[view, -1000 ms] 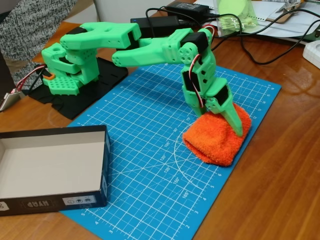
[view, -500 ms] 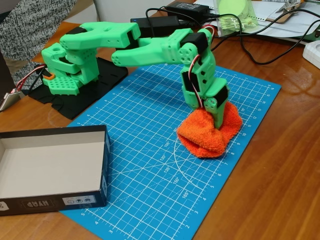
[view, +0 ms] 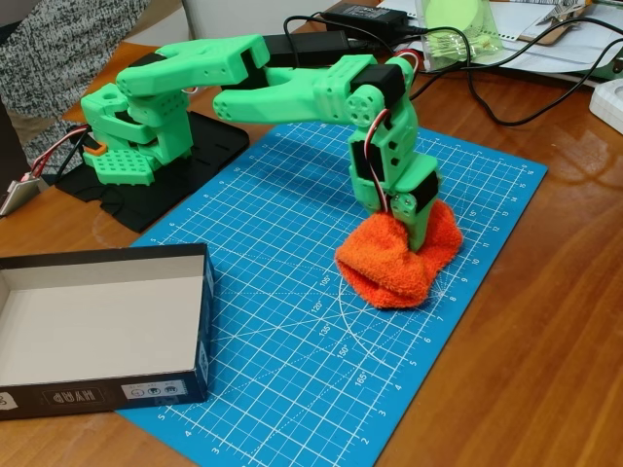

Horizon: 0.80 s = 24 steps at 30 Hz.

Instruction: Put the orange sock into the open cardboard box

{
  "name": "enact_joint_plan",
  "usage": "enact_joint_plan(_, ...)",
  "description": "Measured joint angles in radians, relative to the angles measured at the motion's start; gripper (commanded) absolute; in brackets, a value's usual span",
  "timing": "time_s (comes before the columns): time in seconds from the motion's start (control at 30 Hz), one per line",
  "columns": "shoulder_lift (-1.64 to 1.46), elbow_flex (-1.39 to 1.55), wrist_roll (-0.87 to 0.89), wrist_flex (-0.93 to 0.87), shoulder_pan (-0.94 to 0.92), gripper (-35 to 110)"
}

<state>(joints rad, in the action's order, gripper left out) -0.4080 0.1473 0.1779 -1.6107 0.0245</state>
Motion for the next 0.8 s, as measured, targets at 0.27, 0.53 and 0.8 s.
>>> enact_joint_plan(0.27,-0.410,0.759,0.015,0.400,-0.020,0)
enact_joint_plan(0.53,-0.538,0.933,0.023,0.399,-0.015,0)
enact_joint_plan(0.8,-0.775,0.831,-0.002,0.147,-0.052,0)
